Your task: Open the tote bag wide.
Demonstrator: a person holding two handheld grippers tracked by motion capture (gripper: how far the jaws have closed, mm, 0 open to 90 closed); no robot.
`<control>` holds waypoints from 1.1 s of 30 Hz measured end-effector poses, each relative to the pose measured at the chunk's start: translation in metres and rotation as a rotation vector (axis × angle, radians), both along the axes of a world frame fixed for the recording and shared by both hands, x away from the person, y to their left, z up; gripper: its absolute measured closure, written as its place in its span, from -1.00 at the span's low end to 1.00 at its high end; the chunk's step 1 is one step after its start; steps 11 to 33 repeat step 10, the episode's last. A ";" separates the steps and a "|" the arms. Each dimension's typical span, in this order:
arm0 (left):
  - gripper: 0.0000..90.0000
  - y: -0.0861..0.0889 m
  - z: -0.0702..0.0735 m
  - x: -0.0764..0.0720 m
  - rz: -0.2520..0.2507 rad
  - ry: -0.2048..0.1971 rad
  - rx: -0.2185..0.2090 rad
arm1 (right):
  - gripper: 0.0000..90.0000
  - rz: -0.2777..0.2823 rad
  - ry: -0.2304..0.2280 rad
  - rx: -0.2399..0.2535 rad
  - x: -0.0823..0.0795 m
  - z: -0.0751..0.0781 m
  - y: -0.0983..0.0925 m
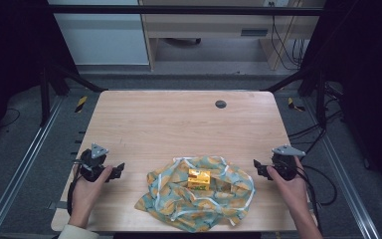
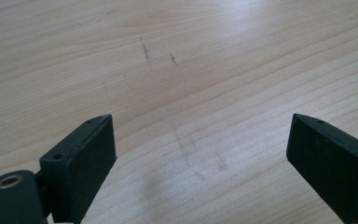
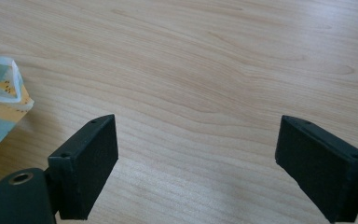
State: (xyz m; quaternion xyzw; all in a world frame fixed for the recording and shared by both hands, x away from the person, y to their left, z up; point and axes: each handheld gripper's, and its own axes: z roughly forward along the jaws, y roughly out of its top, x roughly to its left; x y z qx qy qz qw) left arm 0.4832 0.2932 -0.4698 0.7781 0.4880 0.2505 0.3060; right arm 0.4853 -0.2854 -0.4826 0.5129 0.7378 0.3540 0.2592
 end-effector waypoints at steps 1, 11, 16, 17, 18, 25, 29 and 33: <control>-0.84 0.000 0.000 -0.001 -0.003 0.000 -0.005 | -0.70 0.003 0.003 -0.002 -0.001 -0.001 0.000; -0.86 -0.008 0.002 -0.006 -0.043 -0.010 0.008 | -0.70 0.006 0.004 -0.017 -0.012 -0.006 -0.002; -0.86 -0.008 0.002 -0.006 -0.043 -0.010 0.008 | -0.70 0.006 0.004 -0.017 -0.012 -0.006 -0.002; -0.86 -0.008 0.002 -0.006 -0.043 -0.010 0.008 | -0.70 0.006 0.004 -0.017 -0.012 -0.006 -0.002; -0.86 -0.008 0.002 -0.006 -0.043 -0.010 0.008 | -0.70 0.006 0.004 -0.017 -0.012 -0.006 -0.002; -0.86 -0.008 0.002 -0.006 -0.043 -0.010 0.008 | -0.70 0.006 0.004 -0.017 -0.012 -0.006 -0.002; -0.86 -0.008 0.002 -0.006 -0.043 -0.010 0.008 | -0.70 0.006 0.004 -0.017 -0.012 -0.006 -0.002; -0.86 -0.008 0.002 -0.006 -0.043 -0.010 0.008 | -0.70 0.006 0.004 -0.017 -0.012 -0.006 -0.002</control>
